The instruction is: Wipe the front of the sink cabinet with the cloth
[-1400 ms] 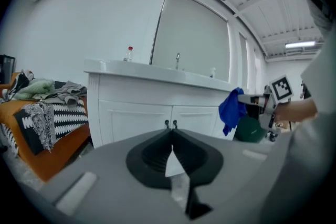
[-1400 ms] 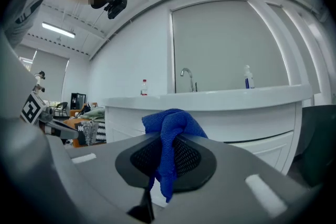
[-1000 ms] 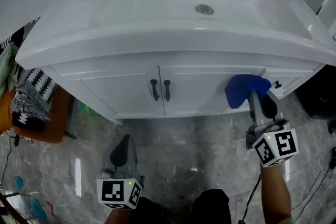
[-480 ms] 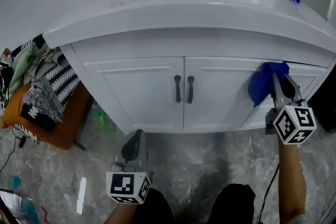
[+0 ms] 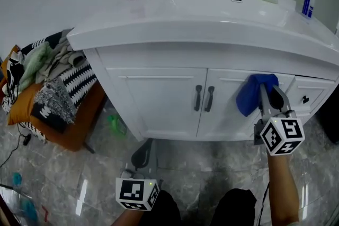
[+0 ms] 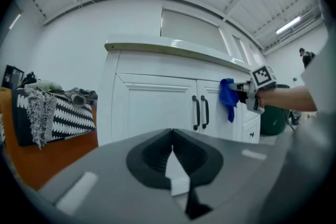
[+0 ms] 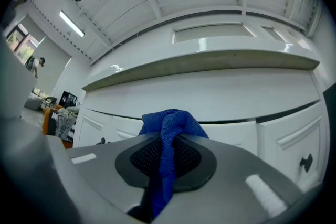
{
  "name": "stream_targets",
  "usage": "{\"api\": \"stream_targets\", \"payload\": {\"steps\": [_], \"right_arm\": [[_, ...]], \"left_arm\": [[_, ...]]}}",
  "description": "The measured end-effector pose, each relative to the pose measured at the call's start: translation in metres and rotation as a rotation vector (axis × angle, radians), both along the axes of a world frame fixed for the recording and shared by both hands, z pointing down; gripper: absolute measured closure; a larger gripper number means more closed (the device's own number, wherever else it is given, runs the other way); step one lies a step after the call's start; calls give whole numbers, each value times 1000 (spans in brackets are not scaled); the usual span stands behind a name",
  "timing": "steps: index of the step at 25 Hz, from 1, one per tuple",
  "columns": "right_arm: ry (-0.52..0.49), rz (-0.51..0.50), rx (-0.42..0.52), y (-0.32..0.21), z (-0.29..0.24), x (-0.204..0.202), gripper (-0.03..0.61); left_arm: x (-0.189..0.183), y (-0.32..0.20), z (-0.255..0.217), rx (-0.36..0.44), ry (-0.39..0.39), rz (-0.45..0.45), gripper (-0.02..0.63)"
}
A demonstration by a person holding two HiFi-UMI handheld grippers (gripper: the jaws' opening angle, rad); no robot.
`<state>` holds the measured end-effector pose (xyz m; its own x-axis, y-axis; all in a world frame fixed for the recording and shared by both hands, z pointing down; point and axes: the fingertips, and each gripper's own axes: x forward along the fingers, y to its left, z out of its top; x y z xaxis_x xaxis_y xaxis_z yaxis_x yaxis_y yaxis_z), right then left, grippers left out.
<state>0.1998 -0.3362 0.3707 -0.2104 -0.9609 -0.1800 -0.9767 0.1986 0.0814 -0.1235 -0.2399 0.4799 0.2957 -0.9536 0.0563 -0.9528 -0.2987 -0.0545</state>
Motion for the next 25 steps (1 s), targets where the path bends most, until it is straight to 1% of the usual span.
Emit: {"api": "stream_targets", "payload": {"steps": [3, 8, 13, 16, 18, 22, 25], "right_arm": [[-18, -43, -4, -4, -2, -33, 545], [32, -165, -55, -11, -3, -105, 545], [61, -226, -124, -17, -7, -164, 545], [33, -288, -175, -23, -9, -207, 543], [9, -330, -192, -28, -12, -239, 543], [-58, -396, -184, -35, -15, -296, 543], [-63, -453, -175, -33, -16, -341, 543]], "left_arm": [[-7, 5, 5, -6, -11, 5, 603], [-26, 7, 11, -13, -1, -18, 603], [-39, 14, 14, -19, 13, -47, 603], [-53, 22, 7, -8, 17, -69, 603], [-68, 27, 4, -7, 21, -95, 603], [-99, 35, -1, -1, 19, -139, 603], [-116, 39, -1, 3, 16, -164, 603]]}}
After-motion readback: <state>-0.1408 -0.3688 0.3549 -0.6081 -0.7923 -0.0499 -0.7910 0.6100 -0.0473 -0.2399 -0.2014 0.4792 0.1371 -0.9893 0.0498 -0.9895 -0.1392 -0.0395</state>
